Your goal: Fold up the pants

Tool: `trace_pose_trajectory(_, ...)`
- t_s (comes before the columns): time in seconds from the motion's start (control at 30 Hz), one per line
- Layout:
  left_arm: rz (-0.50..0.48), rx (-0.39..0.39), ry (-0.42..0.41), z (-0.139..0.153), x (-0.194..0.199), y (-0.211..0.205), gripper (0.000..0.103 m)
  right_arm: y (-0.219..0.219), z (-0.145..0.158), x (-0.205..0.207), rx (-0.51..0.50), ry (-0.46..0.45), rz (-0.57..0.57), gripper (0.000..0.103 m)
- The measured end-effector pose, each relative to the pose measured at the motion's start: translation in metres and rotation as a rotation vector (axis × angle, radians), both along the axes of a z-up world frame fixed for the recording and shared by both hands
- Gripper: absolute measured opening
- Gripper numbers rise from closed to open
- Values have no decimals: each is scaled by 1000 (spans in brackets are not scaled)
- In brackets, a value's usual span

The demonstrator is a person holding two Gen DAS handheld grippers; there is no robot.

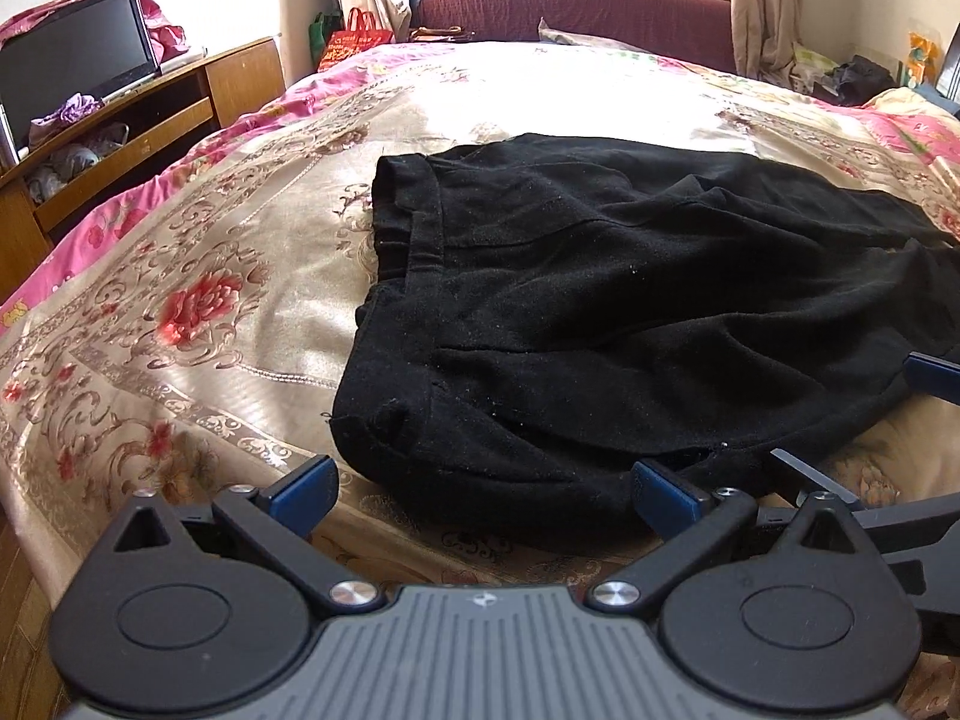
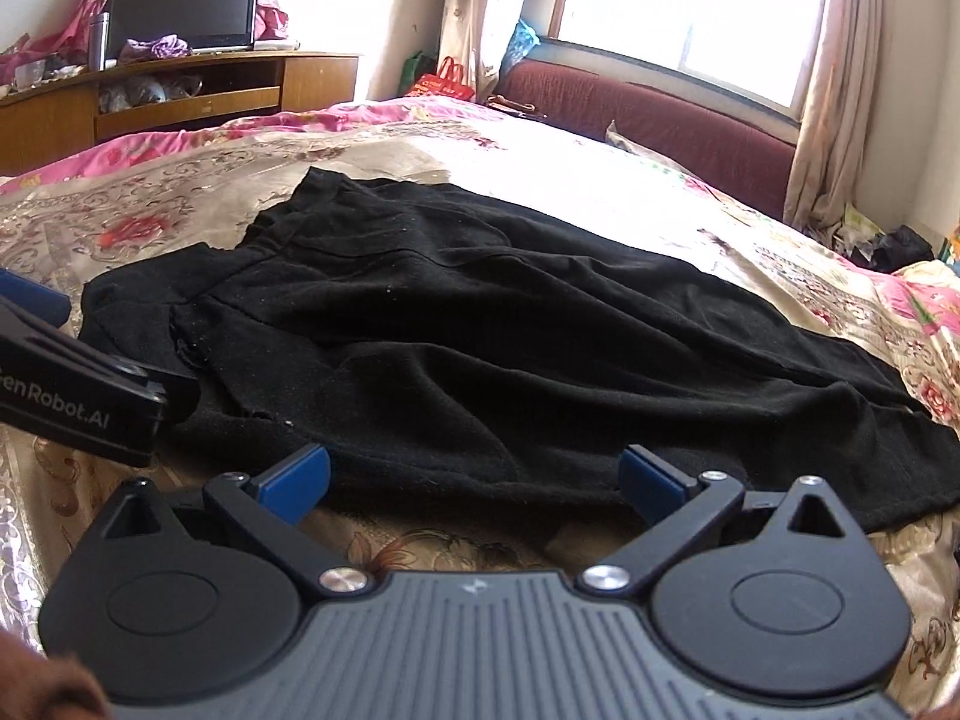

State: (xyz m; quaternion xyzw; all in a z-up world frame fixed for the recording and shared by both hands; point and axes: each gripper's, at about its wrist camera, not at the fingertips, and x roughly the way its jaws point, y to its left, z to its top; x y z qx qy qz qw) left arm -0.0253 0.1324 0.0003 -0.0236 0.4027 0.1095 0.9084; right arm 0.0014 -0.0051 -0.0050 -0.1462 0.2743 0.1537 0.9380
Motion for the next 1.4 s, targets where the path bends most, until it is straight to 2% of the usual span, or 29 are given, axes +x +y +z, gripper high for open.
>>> trace_pose_trajectory(0.17, -6, -26, -4, 0, 1, 3, 103, 9, 0, -2, -12, -20, 53, 102)
trace_pose_trajectory(0.27, -8, -15, 5, -2, 6, 5, 101, 17, -1, -7, -35, -44, 99, 102)
trace_pose_trajectory(0.4, 0, 8, 10, -5, 11, 9, 76, 33, -3, -11, -77, -65, 188, 100)
trace_pose_trajectory(0.47, 12, 3, 17, -6, 13, 15, 60, 44, -5, -11, -108, -73, 231, 93)
trace_pose_trajectory(0.53, 23, -13, 20, -7, 16, 23, 53, 56, -9, -7, -128, -53, 266, 74)
trace_pose_trajectory(0.57, 23, -24, 21, -8, 17, 26, 50, 60, -10, -4, -126, -33, 277, 68)
trace_pose_trajectory(0.63, 20, -45, 18, -8, 18, 32, 47, 67, -12, 3, -108, 16, 291, 39)
trace_pose_trajectory(0.7, 21, -66, 15, -8, 19, 36, 47, 73, -12, 6, -105, 33, 287, 35)
trace_pose_trajectory(0.73, 18, -73, 11, -8, 18, 38, 47, 76, -12, 6, -109, 35, 296, 29)
trace_pose_trajectory(0.83, 6, -78, -3, -9, 18, 40, 45, 82, -12, 5, -125, 55, 319, 19)
trace_pose_trajectory(0.93, 12, -107, -17, -9, 19, 49, 44, 88, -11, 3, -134, 77, 340, 14)
trace_pose_trajectory(1.03, 35, -125, -37, -6, 21, 65, 41, 99, -5, 6, -97, 117, 342, 12)
trace_pose_trajectory(1.17, 76, -91, -70, 1, 28, 94, 39, 135, 1, 13, -31, 156, 374, 9)
trace_pose_trajectory(1.2, 87, -78, -78, 2, 30, 102, 39, 147, 2, 13, -20, 156, 395, 5)
trace_pose_trajectory(1.33, 127, -21, -80, -2, 46, 138, 38, 203, -2, 20, -23, 157, 444, 5)
trace_pose_trajectory(1.4, 136, -21, -66, -6, 52, 152, 39, 220, -8, 27, -14, 178, 450, 5)
